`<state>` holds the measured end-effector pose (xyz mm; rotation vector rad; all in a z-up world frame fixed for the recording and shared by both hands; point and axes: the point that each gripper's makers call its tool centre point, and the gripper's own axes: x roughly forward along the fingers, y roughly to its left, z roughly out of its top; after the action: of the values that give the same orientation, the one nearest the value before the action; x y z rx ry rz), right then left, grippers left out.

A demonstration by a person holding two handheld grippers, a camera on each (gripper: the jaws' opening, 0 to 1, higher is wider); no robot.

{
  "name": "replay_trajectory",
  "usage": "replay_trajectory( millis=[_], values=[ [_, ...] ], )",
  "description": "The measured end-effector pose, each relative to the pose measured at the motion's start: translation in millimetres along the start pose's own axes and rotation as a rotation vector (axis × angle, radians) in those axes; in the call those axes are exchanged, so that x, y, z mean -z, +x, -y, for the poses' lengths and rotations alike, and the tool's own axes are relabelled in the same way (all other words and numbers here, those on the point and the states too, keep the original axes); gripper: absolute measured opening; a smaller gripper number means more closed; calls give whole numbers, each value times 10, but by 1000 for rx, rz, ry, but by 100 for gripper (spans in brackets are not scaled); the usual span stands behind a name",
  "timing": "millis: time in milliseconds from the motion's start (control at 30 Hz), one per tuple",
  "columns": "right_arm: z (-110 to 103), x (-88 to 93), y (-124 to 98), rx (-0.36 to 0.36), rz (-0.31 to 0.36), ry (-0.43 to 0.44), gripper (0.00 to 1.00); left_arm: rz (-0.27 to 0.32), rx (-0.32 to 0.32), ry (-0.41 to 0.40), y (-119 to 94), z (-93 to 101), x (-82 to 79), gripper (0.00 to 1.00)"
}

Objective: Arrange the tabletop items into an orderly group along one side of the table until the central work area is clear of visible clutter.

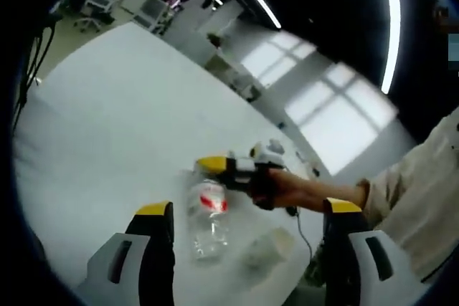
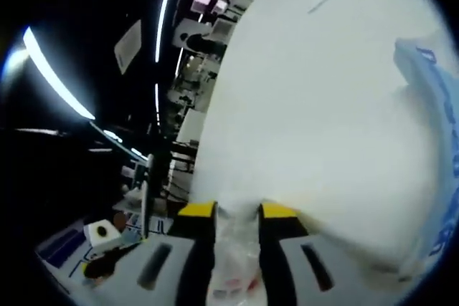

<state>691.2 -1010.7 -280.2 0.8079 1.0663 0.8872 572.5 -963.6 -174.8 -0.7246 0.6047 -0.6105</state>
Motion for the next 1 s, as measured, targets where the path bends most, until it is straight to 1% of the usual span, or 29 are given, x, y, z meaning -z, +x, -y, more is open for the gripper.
replay_trajectory(
  millis=[100, 200, 267, 333, 400, 433, 467, 500, 533, 567, 600, 667, 767, 833, 900, 1000],
  values=[
    [-66, -1, -14, -12, -2, -27, 19, -11, -1, 11, 15, -15, 13, 82],
    [-140, -11, -30, -28, -2, -66, 19, -9, 3, 3, 47, -47, -12, 81],
    [-198, -9, -41, -45, -8, -98, 19, -33, -2, 35, 76, -56, 1, 81],
    [-262, -16, -60, -59, -7, -132, 19, -44, 3, 39, 127, -54, -5, 81],
    [-337, 4, -81, -77, -18, -184, 19, -66, 20, 55, 188, -43, 19, 80],
    [-369, 11, -88, -85, -22, -203, 19, -99, 18, 67, 226, -60, 66, 79],
    [-420, 24, -102, -97, -30, -233, 19, -113, 16, 78, 238, -71, 84, 79],
    [-453, 33, -112, -103, -35, -254, 18, -132, 18, 111, 291, -85, 111, 79],
    [-501, 45, -126, -113, -42, -287, 18, -145, 18, 118, 324, -97, 128, 79],
    [-531, 52, -133, -119, -44, -301, 18, -172, 17, 125, 370, -114, 163, 79],
    [-587, 68, -148, -135, -51, -337, 18, -181, 26, 139, 404, -111, 173, 80],
    [-664, 93, -171, -134, -59, -375, 18, -200, 32, 146, 483, -126, 179, 79],
    [-734, 119, -188, -142, -70, -410, 18, -199, 41, 153, 560, -162, 132, 78],
    [-775, 143, -198, -146, -78, -433, 18, -214, 54, 168, 609, -168, 141, 76],
    [-822, 167, -210, -157, -87, -477, 18, -244, 57, 195, 657, -197, 183, 75],
    [-865, 188, -224, -158, -98, -510, 18, -310, 67, 246, 726, -242, 300, 72]
  ],
)
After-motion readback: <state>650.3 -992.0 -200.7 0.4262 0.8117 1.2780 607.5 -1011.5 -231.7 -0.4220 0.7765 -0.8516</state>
